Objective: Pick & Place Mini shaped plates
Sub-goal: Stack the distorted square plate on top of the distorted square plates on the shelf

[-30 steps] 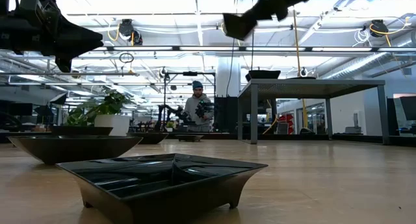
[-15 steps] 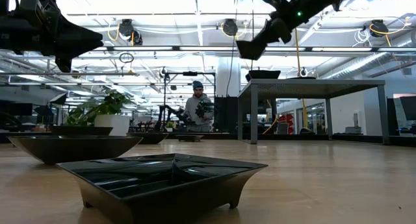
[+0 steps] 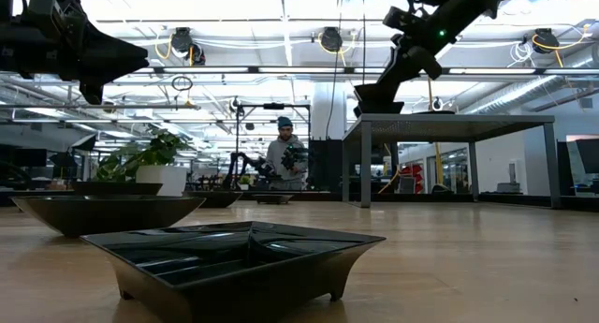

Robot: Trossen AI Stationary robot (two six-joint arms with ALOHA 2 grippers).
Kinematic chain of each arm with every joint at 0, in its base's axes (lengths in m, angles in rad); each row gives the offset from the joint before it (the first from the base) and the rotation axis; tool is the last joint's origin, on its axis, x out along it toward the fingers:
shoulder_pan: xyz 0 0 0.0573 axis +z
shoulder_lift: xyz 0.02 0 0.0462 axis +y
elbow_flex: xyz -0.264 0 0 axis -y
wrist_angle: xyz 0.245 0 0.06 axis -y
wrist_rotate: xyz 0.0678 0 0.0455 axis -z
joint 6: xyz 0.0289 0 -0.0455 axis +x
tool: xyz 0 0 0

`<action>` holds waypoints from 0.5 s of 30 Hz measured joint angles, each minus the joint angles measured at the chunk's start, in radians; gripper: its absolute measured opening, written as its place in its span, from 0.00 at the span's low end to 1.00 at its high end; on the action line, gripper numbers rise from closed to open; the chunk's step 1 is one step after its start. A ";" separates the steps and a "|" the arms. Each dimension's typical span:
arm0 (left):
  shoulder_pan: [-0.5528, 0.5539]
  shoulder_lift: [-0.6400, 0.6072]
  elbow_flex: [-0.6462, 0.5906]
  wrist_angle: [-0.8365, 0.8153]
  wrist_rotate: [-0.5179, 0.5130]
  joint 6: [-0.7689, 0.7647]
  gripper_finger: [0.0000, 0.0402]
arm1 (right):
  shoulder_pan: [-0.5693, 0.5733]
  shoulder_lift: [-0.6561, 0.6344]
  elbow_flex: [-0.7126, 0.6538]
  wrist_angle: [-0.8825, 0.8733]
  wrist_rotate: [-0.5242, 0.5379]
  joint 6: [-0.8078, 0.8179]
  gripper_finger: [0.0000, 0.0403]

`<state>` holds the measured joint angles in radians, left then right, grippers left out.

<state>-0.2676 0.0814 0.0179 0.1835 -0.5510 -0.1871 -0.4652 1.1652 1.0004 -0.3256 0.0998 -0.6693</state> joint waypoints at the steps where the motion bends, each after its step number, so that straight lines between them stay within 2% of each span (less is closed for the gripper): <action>1: 0.000 0.000 0.000 0.000 0.000 0.000 0.21 | 0.000 0.000 0.000 0.000 0.000 0.000 0.00; 7: 0.000 0.000 0.000 0.000 0.000 0.000 0.21 | 0.000 0.000 0.000 0.004 0.000 0.002 0.03; 15: 0.000 0.000 0.000 0.000 0.000 0.000 0.21 | 0.000 0.000 0.000 0.006 0.002 0.002 0.16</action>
<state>-0.2676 0.0813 0.0181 0.1833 -0.5510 -0.1871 -0.4648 1.1652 1.0004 -0.3194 0.1020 -0.6674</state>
